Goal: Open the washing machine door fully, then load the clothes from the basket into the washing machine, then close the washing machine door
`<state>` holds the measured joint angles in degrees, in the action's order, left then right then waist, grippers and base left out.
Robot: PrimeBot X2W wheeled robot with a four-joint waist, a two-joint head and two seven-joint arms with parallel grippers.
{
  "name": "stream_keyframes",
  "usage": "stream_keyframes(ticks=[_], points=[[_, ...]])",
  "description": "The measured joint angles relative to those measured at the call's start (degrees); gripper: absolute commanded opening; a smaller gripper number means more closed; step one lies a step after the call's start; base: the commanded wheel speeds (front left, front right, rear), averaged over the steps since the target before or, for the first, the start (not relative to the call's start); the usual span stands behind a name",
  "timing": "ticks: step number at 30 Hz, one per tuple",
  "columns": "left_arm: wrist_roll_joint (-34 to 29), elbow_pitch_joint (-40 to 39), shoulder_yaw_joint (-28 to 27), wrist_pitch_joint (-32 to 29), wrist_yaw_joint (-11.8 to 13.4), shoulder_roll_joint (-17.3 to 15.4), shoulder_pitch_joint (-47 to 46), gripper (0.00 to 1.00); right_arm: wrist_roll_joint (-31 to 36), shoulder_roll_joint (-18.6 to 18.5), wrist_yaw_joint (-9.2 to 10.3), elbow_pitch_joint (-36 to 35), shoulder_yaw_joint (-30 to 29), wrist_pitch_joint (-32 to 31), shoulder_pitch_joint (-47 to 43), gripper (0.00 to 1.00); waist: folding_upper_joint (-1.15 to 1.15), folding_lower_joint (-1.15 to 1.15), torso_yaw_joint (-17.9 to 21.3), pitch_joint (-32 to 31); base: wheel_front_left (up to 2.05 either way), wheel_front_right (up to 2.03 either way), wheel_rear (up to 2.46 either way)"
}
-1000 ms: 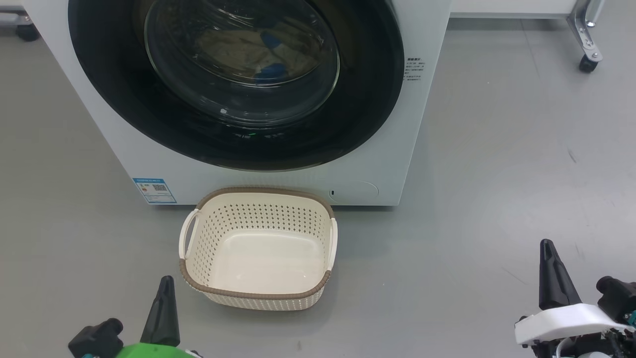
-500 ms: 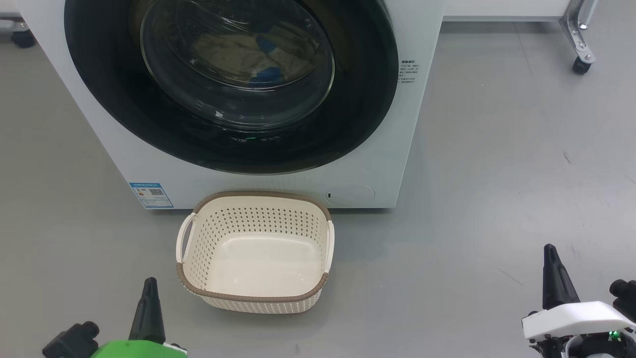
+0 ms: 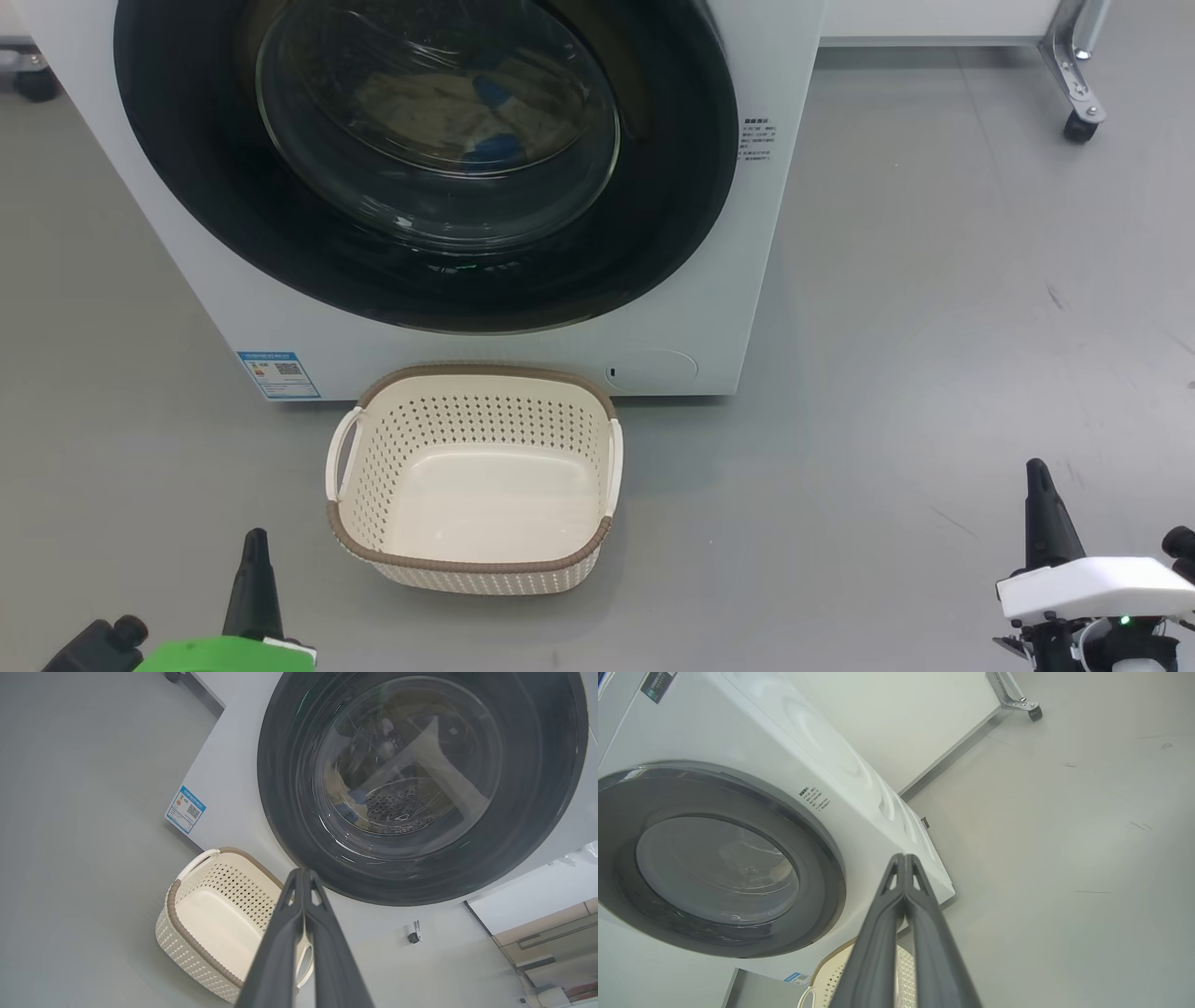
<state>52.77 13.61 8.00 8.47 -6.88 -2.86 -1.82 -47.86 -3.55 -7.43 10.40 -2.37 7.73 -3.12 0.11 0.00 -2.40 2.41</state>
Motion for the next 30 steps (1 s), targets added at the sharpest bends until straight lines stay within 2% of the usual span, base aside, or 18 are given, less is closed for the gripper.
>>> stream_keyframes(ticks=[30], points=[[21.8, 0.1, -2.9, -4.9, 0.0, -1.5, -0.2, 0.00, -23.4, -0.5, 0.01, 2.5, -0.7, -5.5, 2.8, 0.00, 0.00, 0.00, 1.2, -1.1, 0.00, 0.00, 0.00]])
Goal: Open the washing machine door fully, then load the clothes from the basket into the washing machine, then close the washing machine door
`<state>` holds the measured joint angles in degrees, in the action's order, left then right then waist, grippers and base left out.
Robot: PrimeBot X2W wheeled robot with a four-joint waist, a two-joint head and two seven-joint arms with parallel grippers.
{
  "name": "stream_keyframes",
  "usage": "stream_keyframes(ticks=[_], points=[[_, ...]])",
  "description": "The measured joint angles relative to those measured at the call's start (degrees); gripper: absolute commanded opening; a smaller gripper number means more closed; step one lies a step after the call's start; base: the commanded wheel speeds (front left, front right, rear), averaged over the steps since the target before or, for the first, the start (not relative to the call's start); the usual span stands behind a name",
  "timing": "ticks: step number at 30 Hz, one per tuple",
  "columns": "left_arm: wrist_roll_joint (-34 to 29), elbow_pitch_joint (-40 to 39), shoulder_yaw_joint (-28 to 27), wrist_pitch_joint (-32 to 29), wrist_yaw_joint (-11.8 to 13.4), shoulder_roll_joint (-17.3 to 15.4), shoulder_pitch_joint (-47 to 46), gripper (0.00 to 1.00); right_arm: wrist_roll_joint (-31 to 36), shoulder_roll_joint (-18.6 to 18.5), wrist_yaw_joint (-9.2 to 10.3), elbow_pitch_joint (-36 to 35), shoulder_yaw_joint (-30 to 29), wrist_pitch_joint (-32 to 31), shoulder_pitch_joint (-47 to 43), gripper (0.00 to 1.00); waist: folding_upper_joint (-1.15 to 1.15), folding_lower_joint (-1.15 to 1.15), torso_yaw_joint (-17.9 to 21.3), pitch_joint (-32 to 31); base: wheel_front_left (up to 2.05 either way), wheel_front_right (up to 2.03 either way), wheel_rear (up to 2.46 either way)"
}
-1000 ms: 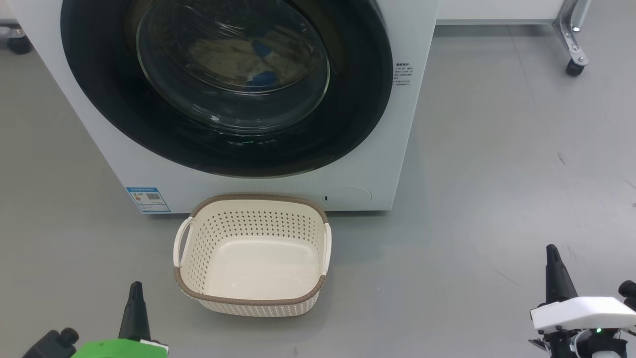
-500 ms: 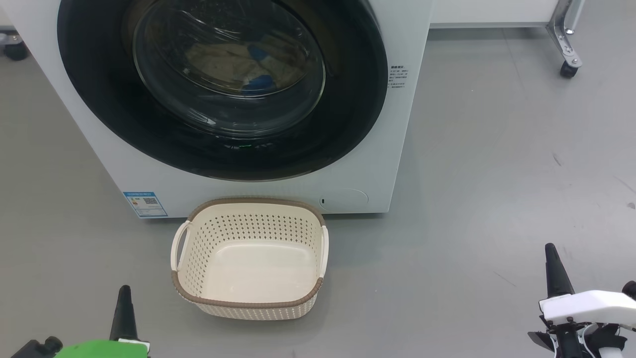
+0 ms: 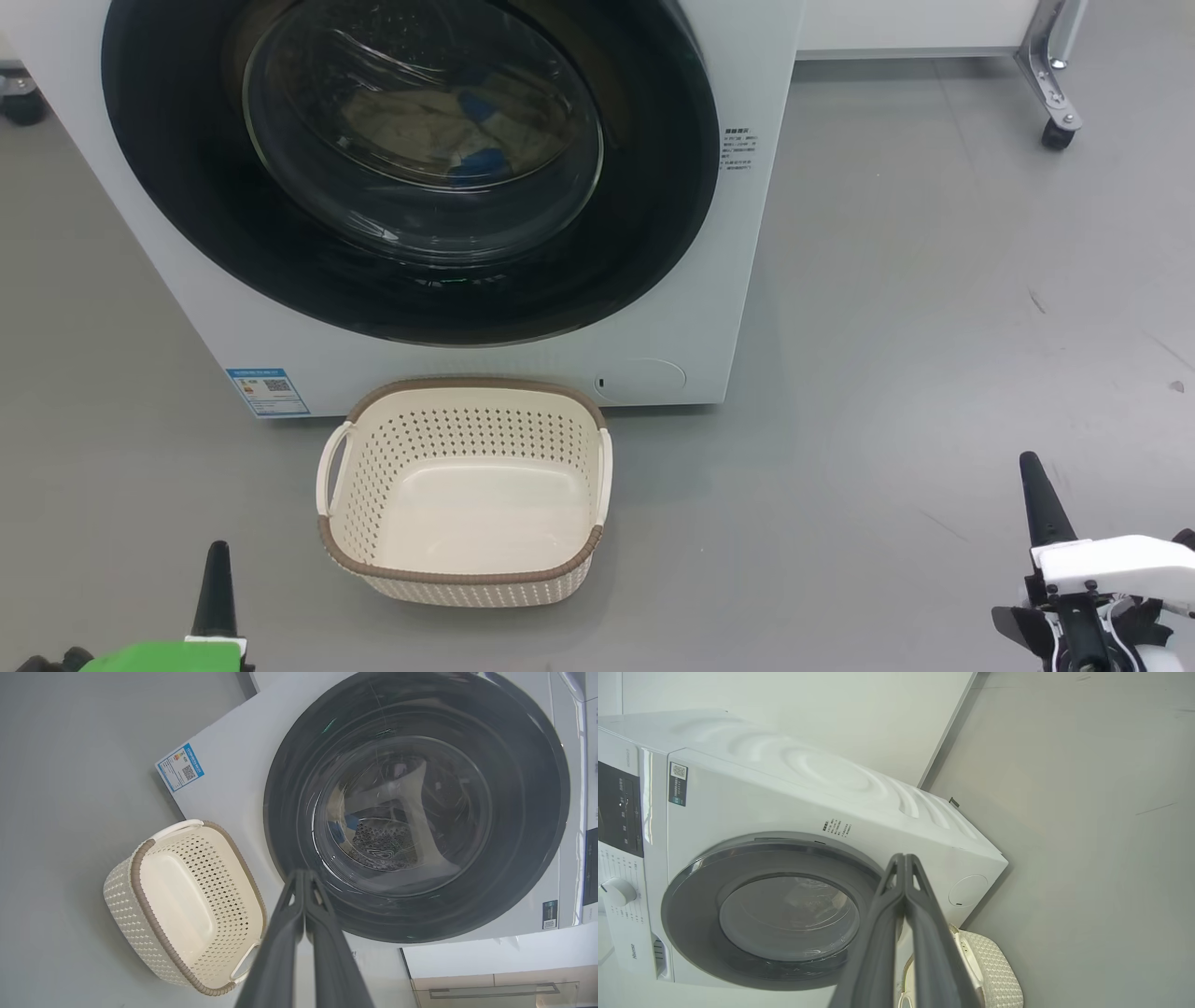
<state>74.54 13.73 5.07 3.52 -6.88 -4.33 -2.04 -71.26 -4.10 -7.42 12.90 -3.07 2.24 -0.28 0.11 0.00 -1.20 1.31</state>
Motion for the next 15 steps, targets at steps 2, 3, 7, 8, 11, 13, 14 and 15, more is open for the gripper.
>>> stream_keyframes(ticks=[2, 3, 7, 8, 11, 13, 14, 15], points=[[1.9, 0.0, -0.3, -0.1, 0.0, -0.1, 0.0, 0.00, -1.6, 0.0, 0.00, 0.2, 0.0, -0.2, 0.3, 0.00, 0.00, 0.00, 0.1, -0.1, 0.00, 0.00, 0.00], [2.5, 0.1, -0.4, -0.3, 0.0, -0.1, 0.0, 0.00, -2.4, 0.0, 0.00, 0.3, 0.0, -0.5, 0.4, 0.00, 0.00, 0.00, 0.1, -0.1, 0.00, 0.00, 0.00], [5.6, 0.1, -0.9, -1.1, 0.0, -0.4, 0.0, 0.00, -5.6, -0.1, 0.00, 0.5, -0.1, -1.2, 0.8, 0.00, 0.00, 0.00, 0.3, -0.3, 0.00, 0.00, 0.00], [6.1, 0.2, -1.0, -1.1, 0.0, -0.4, 0.0, 0.00, -6.4, -0.1, 0.00, 0.6, -0.1, -1.5, 0.8, 0.00, 0.00, 0.00, 0.3, -0.3, 0.00, 0.00, 0.00], [8.6, 0.2, -1.2, -1.6, 0.0, -0.6, -0.1, 0.00, -8.8, -0.2, 0.00, 0.9, -0.2, -2.0, 1.0, 0.00, 0.00, 0.00, 0.5, -0.4, 0.00, 0.00, 0.00], [9.8, 0.3, -1.4, -2.0, 0.0, -0.7, -0.1, 0.00, -10.4, -0.2, 0.00, 1.1, -0.2, -2.3, 1.2, 0.00, 0.00, 0.00, 0.5, -0.5, 0.00, 0.00, 0.00], [10.3, 0.3, -1.5, -2.2, 0.0, -0.8, -0.1, 0.00, -11.1, -0.2, 0.00, 1.2, -0.2, -2.5, 1.4, 0.00, 0.00, 0.00, 0.6, -0.5, 0.00, 0.00, 0.00], [11.2, 0.3, -1.6, -2.4, 0.0, -0.8, -0.1, 0.00, -11.9, -0.2, 0.00, 1.2, -0.2, -2.6, 1.7, 0.00, 0.00, 0.00, 0.6, -0.6, 0.00, 0.00, 0.00]])
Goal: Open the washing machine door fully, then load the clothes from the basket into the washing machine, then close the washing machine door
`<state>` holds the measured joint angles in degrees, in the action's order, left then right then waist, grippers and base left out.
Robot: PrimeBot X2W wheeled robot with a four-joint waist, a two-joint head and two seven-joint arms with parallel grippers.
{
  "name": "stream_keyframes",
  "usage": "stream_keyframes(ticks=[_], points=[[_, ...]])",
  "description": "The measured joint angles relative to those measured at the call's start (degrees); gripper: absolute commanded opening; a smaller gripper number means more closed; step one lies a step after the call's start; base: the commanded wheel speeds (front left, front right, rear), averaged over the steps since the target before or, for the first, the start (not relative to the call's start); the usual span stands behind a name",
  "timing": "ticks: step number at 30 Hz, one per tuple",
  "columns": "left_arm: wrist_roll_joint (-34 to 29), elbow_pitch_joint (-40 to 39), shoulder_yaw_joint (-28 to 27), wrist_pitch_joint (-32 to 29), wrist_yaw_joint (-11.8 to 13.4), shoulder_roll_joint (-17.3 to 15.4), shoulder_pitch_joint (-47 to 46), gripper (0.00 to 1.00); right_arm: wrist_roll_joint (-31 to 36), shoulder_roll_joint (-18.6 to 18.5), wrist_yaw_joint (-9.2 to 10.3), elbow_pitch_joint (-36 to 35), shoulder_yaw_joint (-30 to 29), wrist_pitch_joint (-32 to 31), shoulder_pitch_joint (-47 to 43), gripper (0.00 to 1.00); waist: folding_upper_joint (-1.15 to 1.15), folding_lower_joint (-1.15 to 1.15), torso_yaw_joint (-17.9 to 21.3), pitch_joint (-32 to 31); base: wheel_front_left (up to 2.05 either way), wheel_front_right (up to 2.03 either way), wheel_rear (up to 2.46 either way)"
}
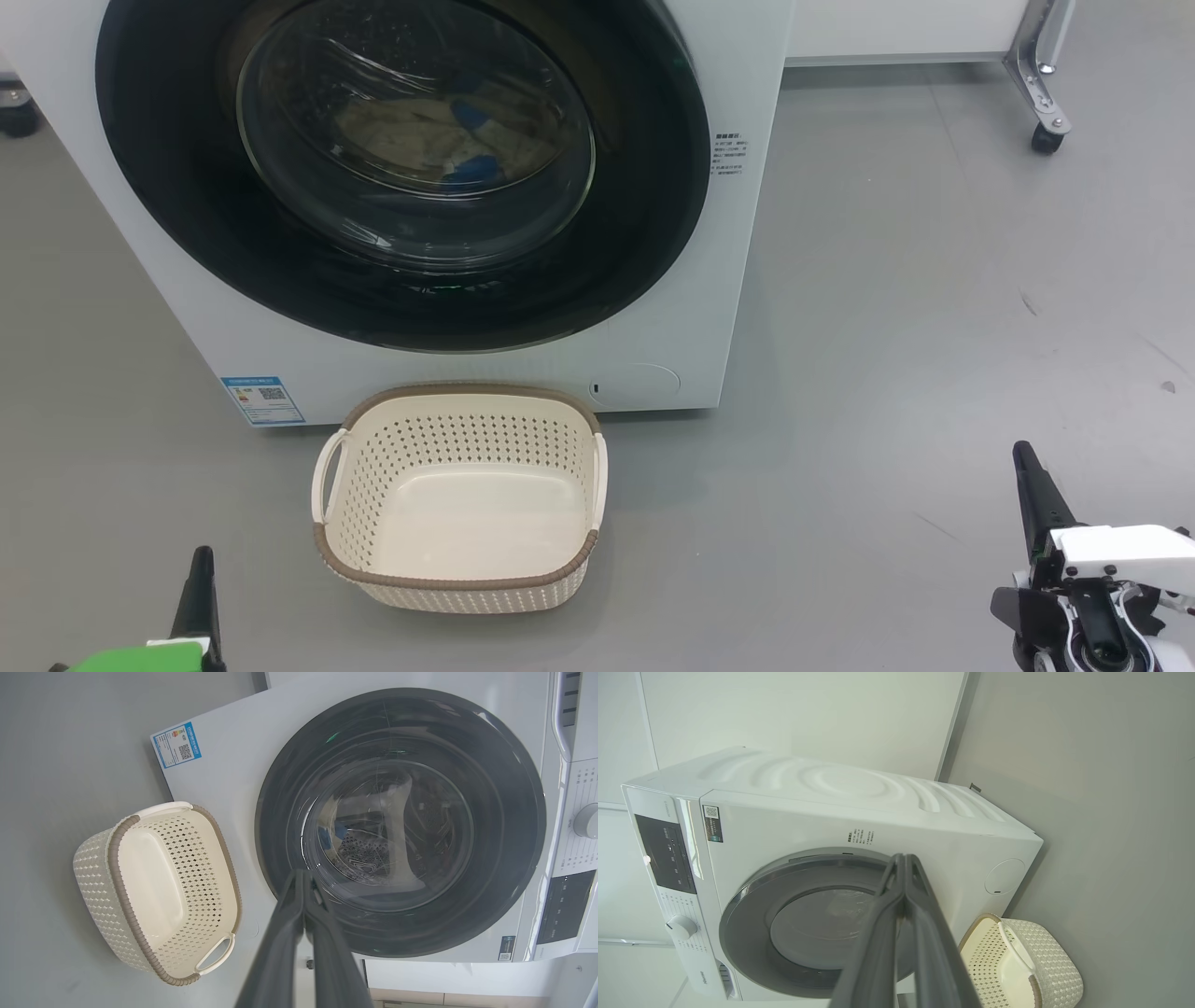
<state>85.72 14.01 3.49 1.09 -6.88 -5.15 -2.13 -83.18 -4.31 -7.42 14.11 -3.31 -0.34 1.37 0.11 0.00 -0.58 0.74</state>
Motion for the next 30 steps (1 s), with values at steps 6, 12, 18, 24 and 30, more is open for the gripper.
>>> stream_keyframes(ticks=[6, 12, 18, 24, 30], points=[[5.4, 0.2, -0.8, -1.1, 0.0, -0.3, -0.1, 0.00, -5.6, -0.1, 0.00, 0.6, -0.2, -1.2, 0.5, 0.00, 0.00, 0.00, 0.3, -0.3, 0.00, 0.00, 0.00], [10.3, 0.3, -1.6, -2.1, 0.0, -0.6, -0.3, 0.00, -11.2, -0.2, 0.00, 1.1, -0.2, -2.5, 1.5, 0.00, 0.00, 0.00, 0.6, -0.5, 0.00, 0.00, 0.00], [11.6, 0.5, -1.7, -2.2, 0.0, -0.6, -0.4, 0.00, -11.8, -0.3, 0.00, 1.3, -0.3, -2.5, 1.6, 0.00, 0.00, 0.00, 0.6, -0.5, 0.00, 0.00, 0.00], [11.6, 0.7, -1.7, -2.2, 0.0, -0.6, -0.6, 0.00, -11.8, -0.3, 0.00, 1.4, -0.3, -2.7, 1.6, 0.00, 0.00, 0.00, 0.6, -0.6, 0.00, 0.00, 0.00], [11.6, 0.9, -1.7, -2.2, 0.0, -0.6, -0.6, 0.00, -11.8, -0.3, 0.00, 1.5, -0.4, -2.7, 1.6, 0.00, 0.00, 0.00, 0.6, -0.6, 0.00, 0.00, 0.00]])
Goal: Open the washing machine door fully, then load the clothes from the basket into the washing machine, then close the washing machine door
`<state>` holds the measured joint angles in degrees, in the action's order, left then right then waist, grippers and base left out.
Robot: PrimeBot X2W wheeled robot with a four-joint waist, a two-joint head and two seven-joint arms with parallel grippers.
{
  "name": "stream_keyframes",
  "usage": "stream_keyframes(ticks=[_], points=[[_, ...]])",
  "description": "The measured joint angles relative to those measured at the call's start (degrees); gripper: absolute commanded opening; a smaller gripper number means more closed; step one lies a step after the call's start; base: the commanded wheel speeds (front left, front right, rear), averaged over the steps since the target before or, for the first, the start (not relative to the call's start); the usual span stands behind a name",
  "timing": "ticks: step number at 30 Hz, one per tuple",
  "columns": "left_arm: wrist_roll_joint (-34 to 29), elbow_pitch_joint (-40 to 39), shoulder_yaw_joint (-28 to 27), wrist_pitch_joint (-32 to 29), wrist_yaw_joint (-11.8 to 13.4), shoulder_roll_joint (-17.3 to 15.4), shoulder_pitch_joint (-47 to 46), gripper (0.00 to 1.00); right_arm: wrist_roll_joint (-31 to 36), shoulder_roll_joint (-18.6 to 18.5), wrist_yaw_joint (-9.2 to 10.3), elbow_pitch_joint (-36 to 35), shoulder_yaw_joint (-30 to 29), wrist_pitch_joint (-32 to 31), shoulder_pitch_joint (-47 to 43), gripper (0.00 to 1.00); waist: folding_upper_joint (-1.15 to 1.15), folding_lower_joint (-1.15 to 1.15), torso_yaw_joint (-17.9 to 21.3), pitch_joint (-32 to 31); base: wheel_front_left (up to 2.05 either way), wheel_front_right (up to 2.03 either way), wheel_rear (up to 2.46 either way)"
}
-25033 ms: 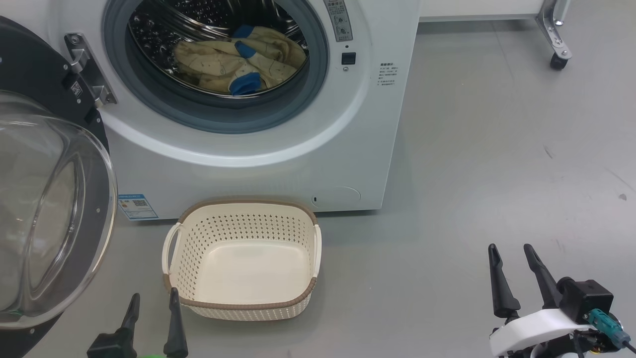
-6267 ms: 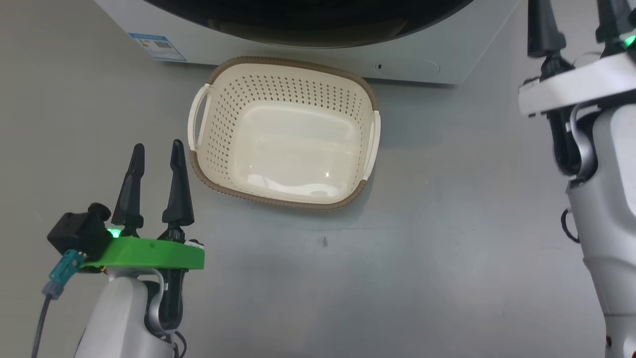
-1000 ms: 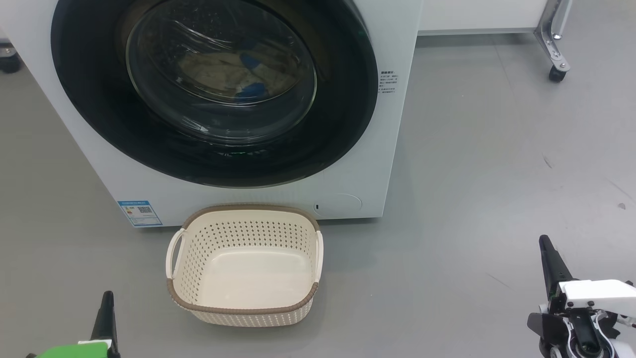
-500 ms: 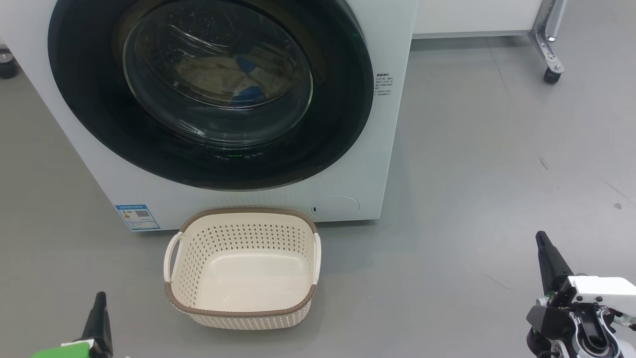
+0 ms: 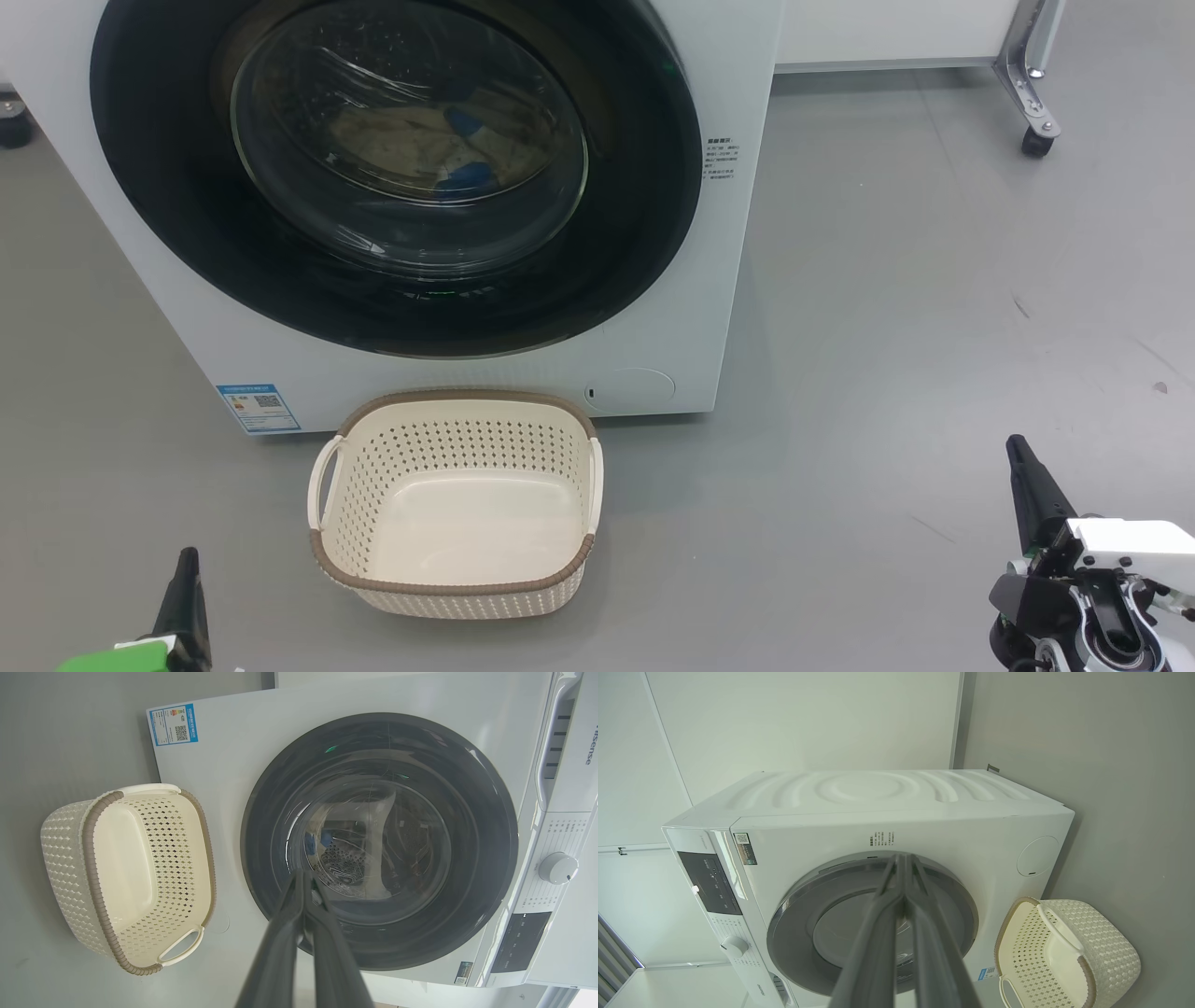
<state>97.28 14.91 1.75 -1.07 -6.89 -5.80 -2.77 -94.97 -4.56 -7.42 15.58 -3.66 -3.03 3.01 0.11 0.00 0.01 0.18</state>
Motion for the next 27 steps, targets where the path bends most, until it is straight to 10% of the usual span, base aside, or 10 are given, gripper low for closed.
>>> stream_keyframes(ticks=[27], points=[[0.0, 0.4, -0.2, -0.3, 0.0, 0.0, -0.3, 0.00, 0.0, 0.0, 0.00, 0.3, -0.1, -0.1, 0.2, 0.00, 0.00, 0.00, 0.0, 0.0, 0.00, 0.00, 0.00]])
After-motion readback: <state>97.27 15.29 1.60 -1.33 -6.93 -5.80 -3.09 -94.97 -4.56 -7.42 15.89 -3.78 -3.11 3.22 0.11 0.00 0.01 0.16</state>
